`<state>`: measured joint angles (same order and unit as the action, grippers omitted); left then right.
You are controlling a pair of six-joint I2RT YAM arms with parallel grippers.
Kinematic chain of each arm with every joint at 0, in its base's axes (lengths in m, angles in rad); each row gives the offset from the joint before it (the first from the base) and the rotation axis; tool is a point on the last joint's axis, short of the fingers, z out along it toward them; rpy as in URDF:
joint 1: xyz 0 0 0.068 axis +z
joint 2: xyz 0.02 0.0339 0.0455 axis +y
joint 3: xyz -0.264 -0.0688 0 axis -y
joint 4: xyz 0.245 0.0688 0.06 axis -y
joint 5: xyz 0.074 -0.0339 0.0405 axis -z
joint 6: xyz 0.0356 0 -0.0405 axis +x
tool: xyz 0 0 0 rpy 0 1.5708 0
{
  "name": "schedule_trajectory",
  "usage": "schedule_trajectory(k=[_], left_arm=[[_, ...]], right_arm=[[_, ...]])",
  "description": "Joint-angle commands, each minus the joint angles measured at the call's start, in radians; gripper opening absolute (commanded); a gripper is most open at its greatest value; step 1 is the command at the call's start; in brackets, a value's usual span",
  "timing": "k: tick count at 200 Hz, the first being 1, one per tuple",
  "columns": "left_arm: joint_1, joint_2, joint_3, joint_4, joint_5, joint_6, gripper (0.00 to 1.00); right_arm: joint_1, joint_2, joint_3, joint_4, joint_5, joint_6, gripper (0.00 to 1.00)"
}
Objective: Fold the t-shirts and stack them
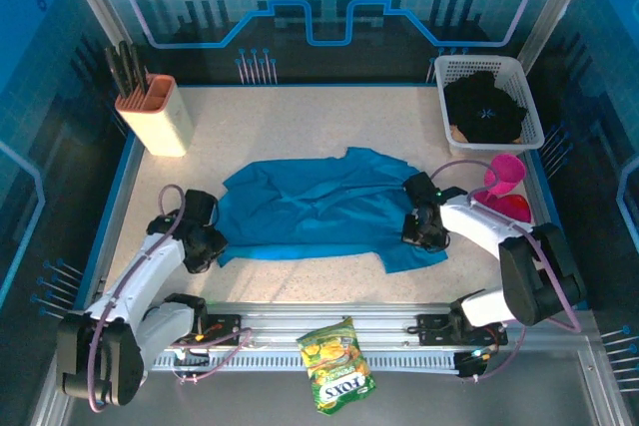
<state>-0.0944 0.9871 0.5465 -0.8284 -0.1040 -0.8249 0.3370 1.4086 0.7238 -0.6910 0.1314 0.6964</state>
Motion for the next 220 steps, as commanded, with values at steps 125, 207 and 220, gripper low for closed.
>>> schedule_trajectory(k=[125,207,220], left_arm=[[-0.165,0.337,0.556,-0.052,-0.049,0.209,0.99],[-0.232,0.980,1.084,-0.167,-0.281,0.376,0.98],[-0.231,1.042,1.111,-0.180,-0.308,0.378,0.97]], right_arm=[[-0.006,0.098,0.602,-0.145,-0.039,-0.419,0.69],[-0.006,0.575,0.982,-0.136,-0.084,-0.491,0.51],[-0.006,0.630,1.023,-0.140,-0.084,-0.498,0.51]])
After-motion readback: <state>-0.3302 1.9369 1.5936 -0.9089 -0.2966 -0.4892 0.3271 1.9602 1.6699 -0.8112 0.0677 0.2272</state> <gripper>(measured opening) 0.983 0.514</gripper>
